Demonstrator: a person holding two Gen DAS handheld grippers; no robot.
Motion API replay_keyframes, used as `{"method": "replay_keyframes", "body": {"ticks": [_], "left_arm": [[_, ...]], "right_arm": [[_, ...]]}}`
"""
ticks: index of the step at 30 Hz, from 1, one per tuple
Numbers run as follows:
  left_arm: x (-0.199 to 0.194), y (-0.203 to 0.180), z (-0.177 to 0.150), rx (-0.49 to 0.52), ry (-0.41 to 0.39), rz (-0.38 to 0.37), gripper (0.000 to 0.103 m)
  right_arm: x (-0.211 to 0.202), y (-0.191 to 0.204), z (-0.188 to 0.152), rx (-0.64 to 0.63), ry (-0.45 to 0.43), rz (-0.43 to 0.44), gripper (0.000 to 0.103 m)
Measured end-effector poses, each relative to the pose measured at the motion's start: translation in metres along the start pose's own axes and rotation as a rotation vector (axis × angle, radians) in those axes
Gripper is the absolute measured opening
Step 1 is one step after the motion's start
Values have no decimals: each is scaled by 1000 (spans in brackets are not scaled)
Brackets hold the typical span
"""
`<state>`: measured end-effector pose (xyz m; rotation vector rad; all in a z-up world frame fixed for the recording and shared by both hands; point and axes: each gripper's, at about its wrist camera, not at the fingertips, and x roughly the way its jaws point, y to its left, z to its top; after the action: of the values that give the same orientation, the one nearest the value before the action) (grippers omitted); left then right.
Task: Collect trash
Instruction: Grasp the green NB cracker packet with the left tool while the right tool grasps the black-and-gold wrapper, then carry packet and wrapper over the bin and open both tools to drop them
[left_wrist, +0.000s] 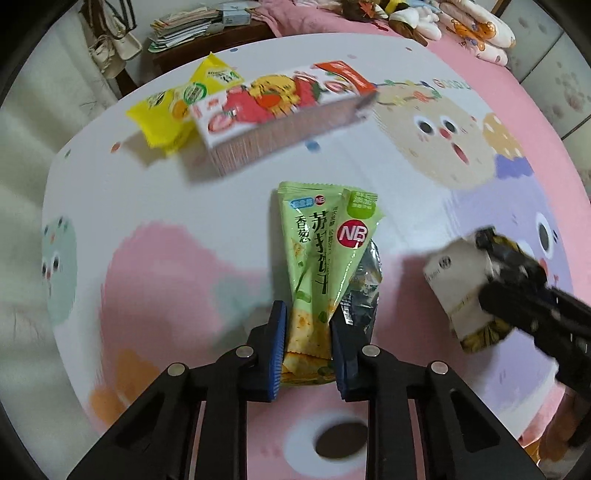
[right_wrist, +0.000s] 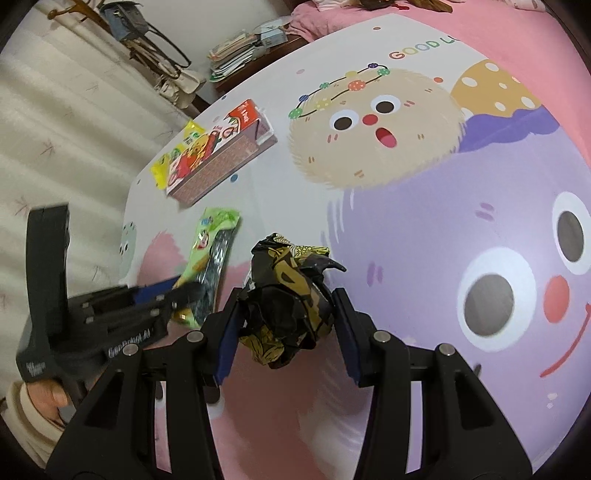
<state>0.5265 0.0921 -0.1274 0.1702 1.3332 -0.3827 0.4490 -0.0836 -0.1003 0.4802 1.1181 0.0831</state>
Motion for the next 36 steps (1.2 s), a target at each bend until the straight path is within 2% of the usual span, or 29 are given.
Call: {"method": "replay_keyframes", "body": {"ticks": [4, 8, 15, 23, 30, 36], "left_arm": [[-19, -26, -39, -15, -31, 20, 21], [-47, -58, -93, -61, -63, 25, 21], [-104, -117, -194, -170, -125, 27, 21], [-147, -197, -297, -257, -193, 30, 21], [-147, -245, -363, -254, -157, 19, 21], [-123, -266, -404, -231, -84, 3, 21]], "right_arm": [[-20, -9, -17, -25, 11, 32, 44], [-49, -22, -42, -66, 35, 74, 44], [-114, -49, -101, -193, 80, 146, 44], [-181, -83, -177, -336, 115, 189, 44], [-207, -118, -245, -369, 169, 181, 44], [-195, -145, -285, -316, 235, 152, 44]]}}
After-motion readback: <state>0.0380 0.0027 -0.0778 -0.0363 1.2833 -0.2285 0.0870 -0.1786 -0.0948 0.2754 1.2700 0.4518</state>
